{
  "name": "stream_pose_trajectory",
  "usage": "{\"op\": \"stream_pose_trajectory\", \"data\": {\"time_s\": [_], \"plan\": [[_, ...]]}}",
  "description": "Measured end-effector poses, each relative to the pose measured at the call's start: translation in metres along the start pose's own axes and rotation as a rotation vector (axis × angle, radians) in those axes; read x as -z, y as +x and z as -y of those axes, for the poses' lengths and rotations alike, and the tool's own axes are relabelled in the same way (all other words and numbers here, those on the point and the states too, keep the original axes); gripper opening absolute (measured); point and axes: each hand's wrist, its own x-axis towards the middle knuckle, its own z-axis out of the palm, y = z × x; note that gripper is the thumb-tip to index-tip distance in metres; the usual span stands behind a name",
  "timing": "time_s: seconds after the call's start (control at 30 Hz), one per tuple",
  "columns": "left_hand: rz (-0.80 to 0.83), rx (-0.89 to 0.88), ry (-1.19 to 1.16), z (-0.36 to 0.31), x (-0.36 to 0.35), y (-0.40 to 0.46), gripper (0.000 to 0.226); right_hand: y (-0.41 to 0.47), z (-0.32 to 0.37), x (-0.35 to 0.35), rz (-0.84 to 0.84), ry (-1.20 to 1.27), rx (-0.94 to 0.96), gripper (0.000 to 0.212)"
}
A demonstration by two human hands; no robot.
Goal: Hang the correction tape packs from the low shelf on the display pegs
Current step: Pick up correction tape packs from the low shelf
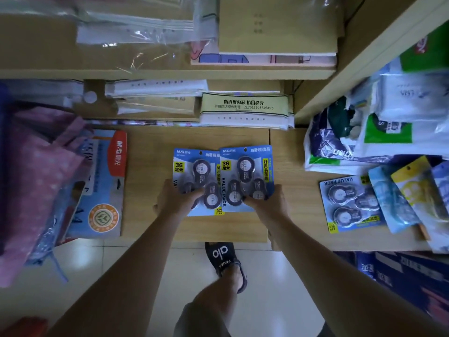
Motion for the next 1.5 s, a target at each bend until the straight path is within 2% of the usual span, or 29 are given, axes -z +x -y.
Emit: {"op": "stream_pose_trajectory", "data": {"time_s": [0.13, 0.23, 0.33, 0.43, 0.57, 0.7, 0.87, 0.97, 1.0, 1.07, 1.13, 1.17, 1.3, 1.5], "plan": [[0.011, -0.143, -0.096, -0.002, 0.005, -0.022, 0.064, 0.0, -0.015, 0.016, 0.054, 0.116, 0.04, 0.059], [0.042, -0.232, -0.142, -0.016, 0.006, -0.051, 0.061, -0.014, -0.021, 0.048, 0.094, 0.232, 0.004, 0.044], [0.111, -0.286, -0.139, -0.042, 0.0, -0.088, 0.054, -0.026, -0.04, 0.089, 0.127, 0.467, -0.115, 0.025], [0.223, -0.3, -0.133, -0.073, -0.012, -0.124, 0.047, -0.033, -0.074, 0.126, 0.099, 0.667, -0.234, 0.026], [0.461, -0.315, -0.092, -0.113, -0.05, -0.157, 0.028, -0.03, -0.104, 0.162, 0.026, 0.729, -0.282, 0.027], [0.622, -0.366, 0.011, -0.137, -0.107, -0.167, 0.022, -0.007, -0.121, 0.176, 0.04, 0.821, -0.368, 0.01], [0.74, -0.424, 0.128, -0.141, -0.17, -0.161, 0.027, 0.016, -0.138, 0.179, 0.033, 0.939, -0.448, 0.042], [0.735, -0.427, 0.159, -0.139, -0.199, -0.149, 0.032, 0.041, -0.157, 0.174, -0.028, 0.947, -0.489, 0.073], [0.745, -0.448, 0.168, -0.138, -0.205, -0.147, 0.034, 0.049, -0.164, 0.171, -0.032, 0.974, -0.511, 0.073], [0.739, -0.541, 0.186, -0.138, -0.216, -0.143, 0.051, 0.055, -0.167, 0.17, -0.031, 1.04, -0.521, 0.069], [0.626, -0.687, 0.299, -0.14, -0.223, -0.139, 0.078, 0.059, -0.165, 0.171, -0.046, 1.075, -0.521, 0.097], [0.583, -0.72, 0.371, -0.139, -0.226, -0.135, 0.082, 0.062, -0.168, 0.169, -0.056, 1.076, -0.504, 0.104], [0.587, -0.77, 0.459, -0.133, -0.226, -0.128, 0.075, 0.06, -0.166, 0.174, -0.074, 1.118, -0.524, 0.084], [0.569, -0.811, 0.516, -0.129, -0.221, -0.134, 0.084, 0.055, -0.166, 0.178, 0.08, 1.198, -0.528, 0.096]]}}
